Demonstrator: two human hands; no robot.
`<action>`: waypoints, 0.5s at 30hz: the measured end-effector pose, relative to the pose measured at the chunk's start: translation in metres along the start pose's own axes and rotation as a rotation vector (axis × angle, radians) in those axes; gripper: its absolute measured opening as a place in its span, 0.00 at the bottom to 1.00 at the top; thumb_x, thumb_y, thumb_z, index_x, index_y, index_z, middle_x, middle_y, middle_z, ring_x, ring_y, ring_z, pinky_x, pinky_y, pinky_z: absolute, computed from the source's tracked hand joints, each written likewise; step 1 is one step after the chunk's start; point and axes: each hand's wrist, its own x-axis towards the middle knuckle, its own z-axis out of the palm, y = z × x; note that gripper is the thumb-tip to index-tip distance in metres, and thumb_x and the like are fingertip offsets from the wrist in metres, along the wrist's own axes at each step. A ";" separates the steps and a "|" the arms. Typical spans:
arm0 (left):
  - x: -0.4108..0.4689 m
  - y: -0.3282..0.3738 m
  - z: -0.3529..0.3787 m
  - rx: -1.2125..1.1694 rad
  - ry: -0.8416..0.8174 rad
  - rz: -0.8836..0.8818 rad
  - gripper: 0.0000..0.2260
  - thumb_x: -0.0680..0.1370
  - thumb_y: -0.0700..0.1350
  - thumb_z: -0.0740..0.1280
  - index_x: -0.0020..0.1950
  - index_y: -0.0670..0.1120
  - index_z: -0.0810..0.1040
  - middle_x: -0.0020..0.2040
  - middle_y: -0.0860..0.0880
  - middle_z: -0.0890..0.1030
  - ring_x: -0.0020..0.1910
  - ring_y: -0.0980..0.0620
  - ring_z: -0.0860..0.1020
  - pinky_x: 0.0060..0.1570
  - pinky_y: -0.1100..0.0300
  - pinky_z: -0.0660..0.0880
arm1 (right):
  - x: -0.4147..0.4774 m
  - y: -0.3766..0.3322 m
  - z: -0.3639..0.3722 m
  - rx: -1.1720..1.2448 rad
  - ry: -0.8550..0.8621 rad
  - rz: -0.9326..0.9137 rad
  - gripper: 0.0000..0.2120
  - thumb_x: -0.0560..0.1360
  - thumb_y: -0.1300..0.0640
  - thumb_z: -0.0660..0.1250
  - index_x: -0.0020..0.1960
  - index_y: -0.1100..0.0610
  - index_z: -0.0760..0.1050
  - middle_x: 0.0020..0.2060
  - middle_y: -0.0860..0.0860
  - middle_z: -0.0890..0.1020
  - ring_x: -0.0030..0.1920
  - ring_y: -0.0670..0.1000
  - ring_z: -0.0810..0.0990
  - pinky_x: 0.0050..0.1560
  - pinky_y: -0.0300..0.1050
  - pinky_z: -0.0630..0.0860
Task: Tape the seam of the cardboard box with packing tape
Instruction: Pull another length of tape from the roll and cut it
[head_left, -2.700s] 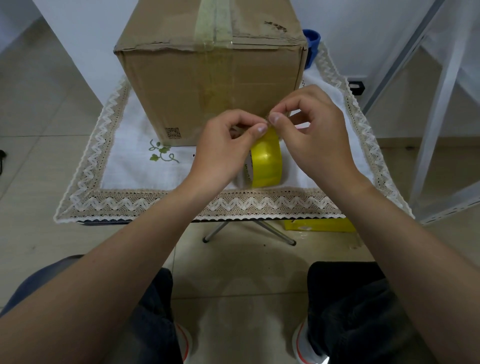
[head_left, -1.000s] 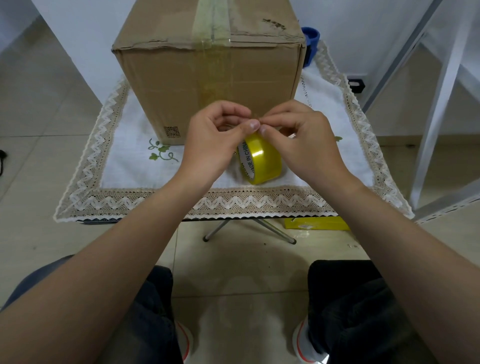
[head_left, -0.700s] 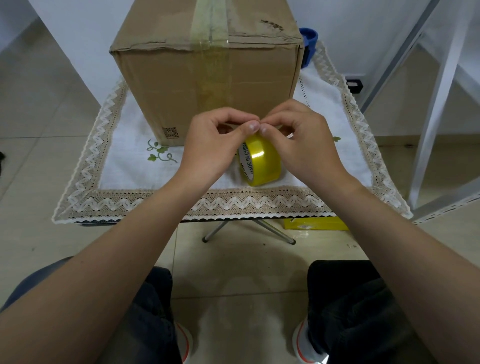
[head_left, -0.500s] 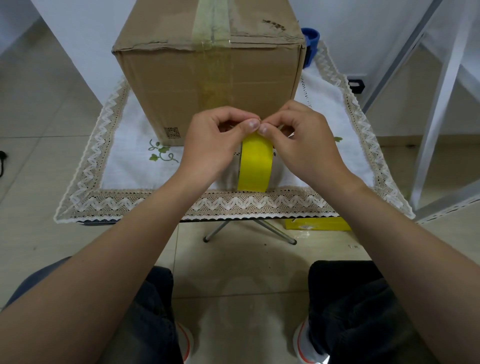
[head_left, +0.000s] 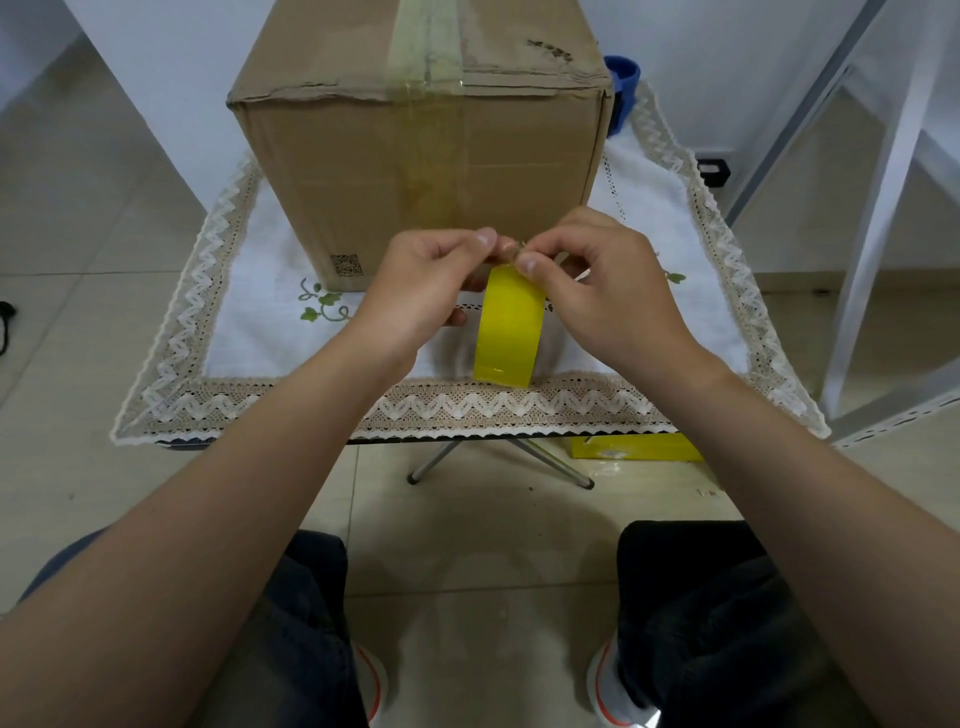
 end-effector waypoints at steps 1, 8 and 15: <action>0.000 -0.001 0.000 0.008 -0.007 0.005 0.10 0.83 0.49 0.67 0.49 0.54 0.87 0.44 0.59 0.87 0.43 0.61 0.83 0.39 0.60 0.77 | 0.000 0.000 0.000 0.000 -0.008 -0.003 0.04 0.79 0.58 0.73 0.46 0.55 0.85 0.43 0.47 0.80 0.41 0.42 0.78 0.44 0.30 0.73; 0.000 -0.001 -0.001 0.016 -0.002 0.033 0.05 0.80 0.49 0.72 0.50 0.55 0.88 0.49 0.53 0.89 0.51 0.53 0.84 0.37 0.62 0.77 | 0.001 -0.001 0.000 0.005 -0.004 0.029 0.04 0.79 0.58 0.73 0.47 0.55 0.85 0.43 0.47 0.80 0.41 0.43 0.78 0.44 0.31 0.74; -0.001 -0.001 0.005 0.059 0.067 0.192 0.04 0.79 0.42 0.72 0.51 0.46 0.87 0.41 0.56 0.86 0.37 0.68 0.82 0.32 0.74 0.72 | 0.001 -0.001 0.001 0.026 0.017 0.034 0.05 0.78 0.58 0.73 0.43 0.53 0.84 0.42 0.48 0.81 0.41 0.45 0.79 0.43 0.34 0.74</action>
